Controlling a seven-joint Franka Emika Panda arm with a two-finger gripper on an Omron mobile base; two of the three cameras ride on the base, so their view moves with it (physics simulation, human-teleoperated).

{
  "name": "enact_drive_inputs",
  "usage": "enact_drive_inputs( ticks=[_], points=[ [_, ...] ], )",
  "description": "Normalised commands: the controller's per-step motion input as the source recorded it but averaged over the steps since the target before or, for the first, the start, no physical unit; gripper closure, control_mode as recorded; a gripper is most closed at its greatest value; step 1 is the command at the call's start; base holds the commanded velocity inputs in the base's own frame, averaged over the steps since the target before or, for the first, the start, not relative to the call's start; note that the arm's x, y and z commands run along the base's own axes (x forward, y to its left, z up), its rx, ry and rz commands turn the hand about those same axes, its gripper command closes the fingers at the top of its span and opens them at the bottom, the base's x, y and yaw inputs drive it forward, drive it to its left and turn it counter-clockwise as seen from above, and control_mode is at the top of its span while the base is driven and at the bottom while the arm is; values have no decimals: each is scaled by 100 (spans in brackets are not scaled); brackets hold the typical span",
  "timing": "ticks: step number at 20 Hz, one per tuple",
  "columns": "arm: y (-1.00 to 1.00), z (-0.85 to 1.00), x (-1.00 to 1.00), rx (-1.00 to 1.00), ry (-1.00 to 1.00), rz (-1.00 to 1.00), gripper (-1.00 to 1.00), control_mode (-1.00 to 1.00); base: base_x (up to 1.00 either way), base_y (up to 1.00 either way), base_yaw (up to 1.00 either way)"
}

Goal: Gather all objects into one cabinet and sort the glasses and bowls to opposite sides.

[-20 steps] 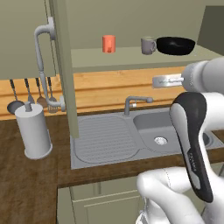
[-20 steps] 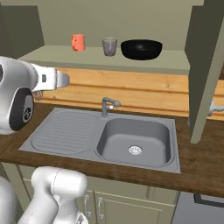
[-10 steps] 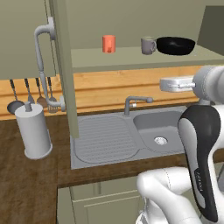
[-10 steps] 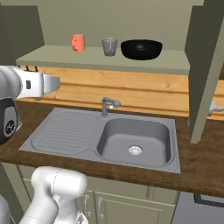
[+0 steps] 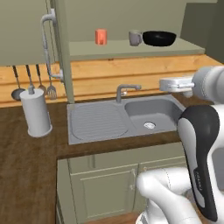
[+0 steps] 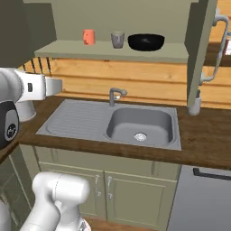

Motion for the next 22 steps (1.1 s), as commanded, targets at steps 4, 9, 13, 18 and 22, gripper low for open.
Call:
enact_drive_inputs(
  ticks=[4,9,13,18,22],
  points=[
    [0,0,0,0,0,0,-100,100,-100,0,-6],
    [0,0,0,0,0,0,-100,100,-100,-8,-2],
    [0,0,0,0,0,0,-100,100,-100,-31,23],
    [0,0,0,0,0,0,-100,100,-100,-41,44],
    [0,0,0,0,0,0,-100,100,-100,-41,55]
  ],
)
